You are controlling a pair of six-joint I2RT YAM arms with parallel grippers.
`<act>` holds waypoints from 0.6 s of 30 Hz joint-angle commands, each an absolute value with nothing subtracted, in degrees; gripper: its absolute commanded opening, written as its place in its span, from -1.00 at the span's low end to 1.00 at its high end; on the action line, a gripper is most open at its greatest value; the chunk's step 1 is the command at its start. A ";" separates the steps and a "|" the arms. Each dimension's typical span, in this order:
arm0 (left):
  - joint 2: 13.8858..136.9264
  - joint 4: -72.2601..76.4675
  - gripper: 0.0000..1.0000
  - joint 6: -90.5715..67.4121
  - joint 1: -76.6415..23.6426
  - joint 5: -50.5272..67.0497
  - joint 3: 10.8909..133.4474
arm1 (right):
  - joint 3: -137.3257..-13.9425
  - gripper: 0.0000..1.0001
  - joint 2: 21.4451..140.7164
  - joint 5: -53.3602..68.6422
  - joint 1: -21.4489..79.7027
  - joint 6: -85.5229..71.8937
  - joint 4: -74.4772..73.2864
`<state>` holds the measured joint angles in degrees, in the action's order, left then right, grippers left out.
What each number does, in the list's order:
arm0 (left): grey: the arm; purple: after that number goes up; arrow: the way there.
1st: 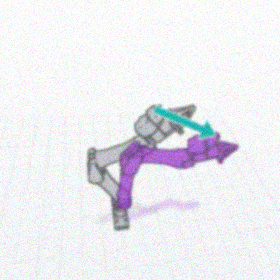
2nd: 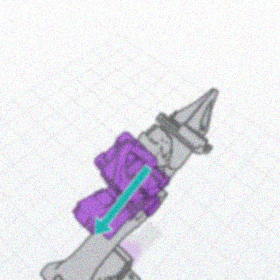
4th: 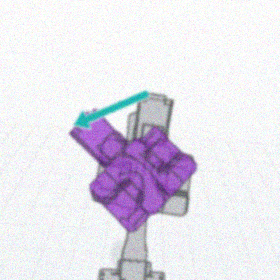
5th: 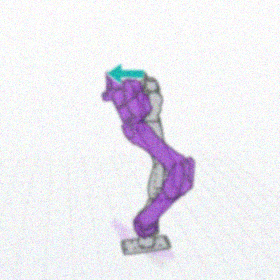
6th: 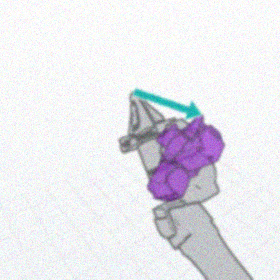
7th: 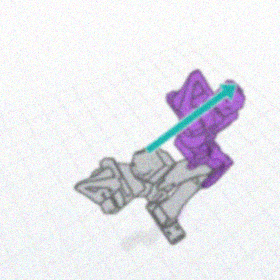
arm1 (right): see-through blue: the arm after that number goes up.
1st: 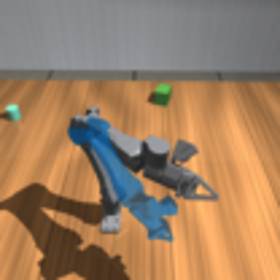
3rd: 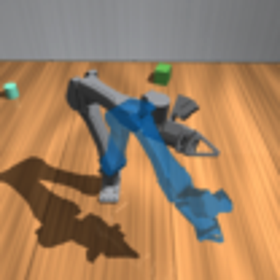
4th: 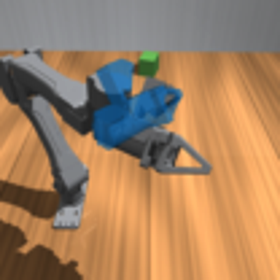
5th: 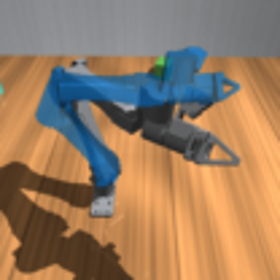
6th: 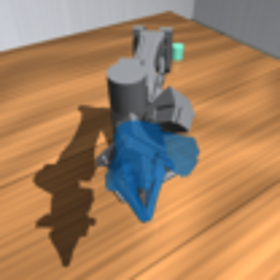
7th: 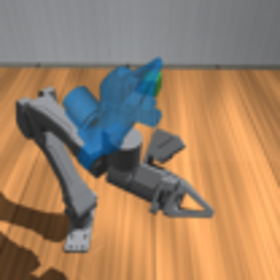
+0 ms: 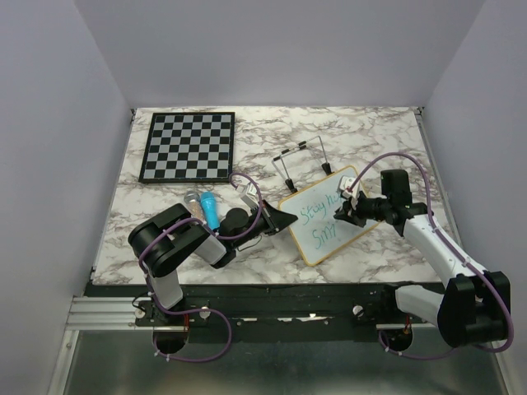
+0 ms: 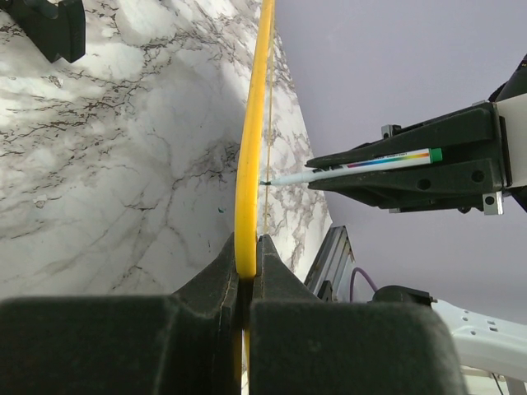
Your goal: Write a sentence on the whiteboard
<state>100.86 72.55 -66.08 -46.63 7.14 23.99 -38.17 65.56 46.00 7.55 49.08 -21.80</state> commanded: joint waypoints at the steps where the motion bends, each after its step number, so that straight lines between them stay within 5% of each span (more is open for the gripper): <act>1: 100.46 78.93 -1.00 -65.39 -47.20 8.26 24.70 | -37.79 -0.99 65.92 46.67 7.74 52.73 -27.77; 18: 100.81 78.93 -1.00 -65.39 -47.20 8.26 24.87 | -38.49 -0.99 65.92 47.64 7.73 55.11 -31.73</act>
<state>100.86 72.58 -66.00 -46.63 7.16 23.99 -38.20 65.56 47.46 7.55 55.31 -30.92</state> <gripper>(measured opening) 0.060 0.163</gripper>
